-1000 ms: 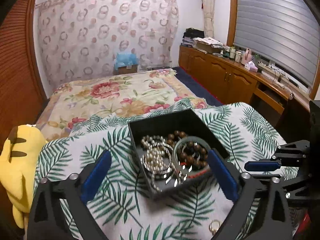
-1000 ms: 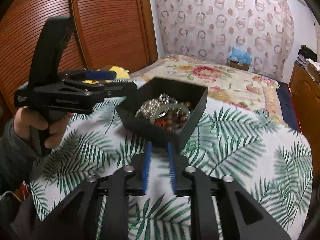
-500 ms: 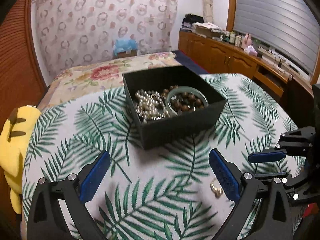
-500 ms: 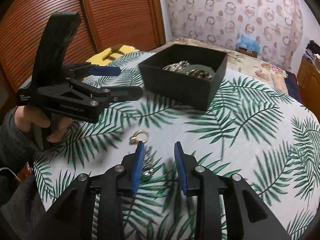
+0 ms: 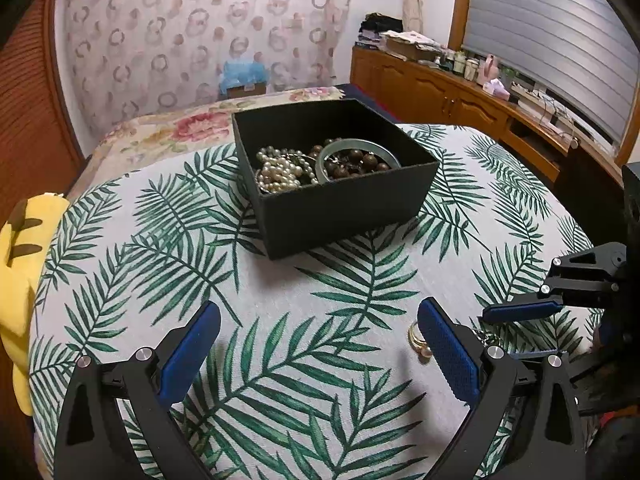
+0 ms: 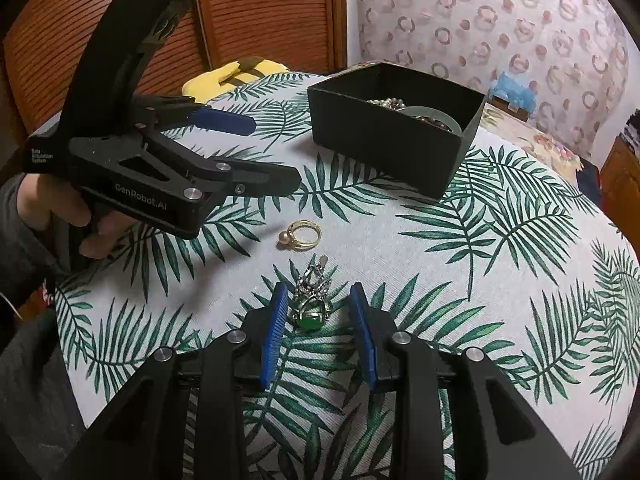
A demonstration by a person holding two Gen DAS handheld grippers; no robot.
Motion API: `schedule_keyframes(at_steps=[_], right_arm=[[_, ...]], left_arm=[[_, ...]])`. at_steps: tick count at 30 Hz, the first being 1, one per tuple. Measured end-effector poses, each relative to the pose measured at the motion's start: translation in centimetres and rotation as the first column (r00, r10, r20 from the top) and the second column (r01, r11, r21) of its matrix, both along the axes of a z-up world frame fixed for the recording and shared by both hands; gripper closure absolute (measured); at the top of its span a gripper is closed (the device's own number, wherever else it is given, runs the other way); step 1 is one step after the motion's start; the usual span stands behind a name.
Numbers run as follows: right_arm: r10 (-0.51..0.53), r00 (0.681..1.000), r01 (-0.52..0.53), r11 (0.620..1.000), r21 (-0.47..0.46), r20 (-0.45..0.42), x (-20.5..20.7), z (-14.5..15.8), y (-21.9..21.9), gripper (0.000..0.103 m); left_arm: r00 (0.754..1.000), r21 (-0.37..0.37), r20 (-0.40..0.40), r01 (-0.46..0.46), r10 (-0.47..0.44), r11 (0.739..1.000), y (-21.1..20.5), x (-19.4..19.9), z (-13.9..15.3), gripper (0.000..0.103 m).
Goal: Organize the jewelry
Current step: 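Grasp the gold pearl ring with the left gripper while the right gripper grasps the green-stone silver pendant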
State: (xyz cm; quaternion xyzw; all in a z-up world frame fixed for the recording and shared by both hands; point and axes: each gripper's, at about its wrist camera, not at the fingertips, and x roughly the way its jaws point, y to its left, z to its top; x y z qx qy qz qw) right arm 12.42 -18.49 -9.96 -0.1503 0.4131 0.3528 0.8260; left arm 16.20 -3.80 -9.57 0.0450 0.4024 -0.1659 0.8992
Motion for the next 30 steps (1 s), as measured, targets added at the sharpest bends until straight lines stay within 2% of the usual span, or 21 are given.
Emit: schedule_keyframes(at_steps=[1, 12, 22, 24, 27, 29, 30], right_arm=[[0.001, 1.000, -0.001, 1.000, -0.004, 0.002, 0.0, 0.0, -0.1, 0.083], [-0.058, 0.998, 0.057, 0.998, 0.026, 0.029, 1.3, 1.1, -2.3, 0.083], [-0.110, 0.991, 0.107, 0.993, 0.050, 0.080, 2.9, 3.1, -4.3, 0.083], [-0.117, 0.989, 0.112, 0.992, 0.055, 0.089, 3.2, 3.4, -4.4, 0.083], [-0.124, 0.987, 0.118, 0.991, 0.066, 0.100, 3.8, 4.0, -4.6, 0.083], [-0.126, 0.986, 0.119, 0.991, 0.069, 0.105, 4.0, 4.2, -4.6, 0.083], [-0.125, 0.986, 0.118, 0.990, 0.071, 0.109, 4.1, 4.4, -4.6, 0.083]], left_arm=[[1.000, 0.001, -0.002, 0.004, -0.004, 1.000, -0.1, 0.0, 0.0, 0.008], [0.997, 0.018, -0.043, 0.061, -0.061, 0.998, -2.1, -0.7, -0.8, 0.008], [0.992, 0.041, -0.031, 0.127, -0.126, 0.991, -3.9, -1.5, -0.6, 0.008], [0.990, 0.043, -0.031, 0.141, -0.139, 0.989, -4.1, -1.6, -0.6, 0.014], [0.987, 0.050, -0.041, 0.157, -0.155, 0.986, -4.5, -1.6, -0.9, 0.030], [0.984, 0.051, -0.053, 0.171, -0.169, 0.984, -4.8, -1.7, -1.1, 0.045], [0.985, 0.060, -0.045, 0.172, -0.169, 0.983, -4.9, -1.8, -1.1, 0.046]])
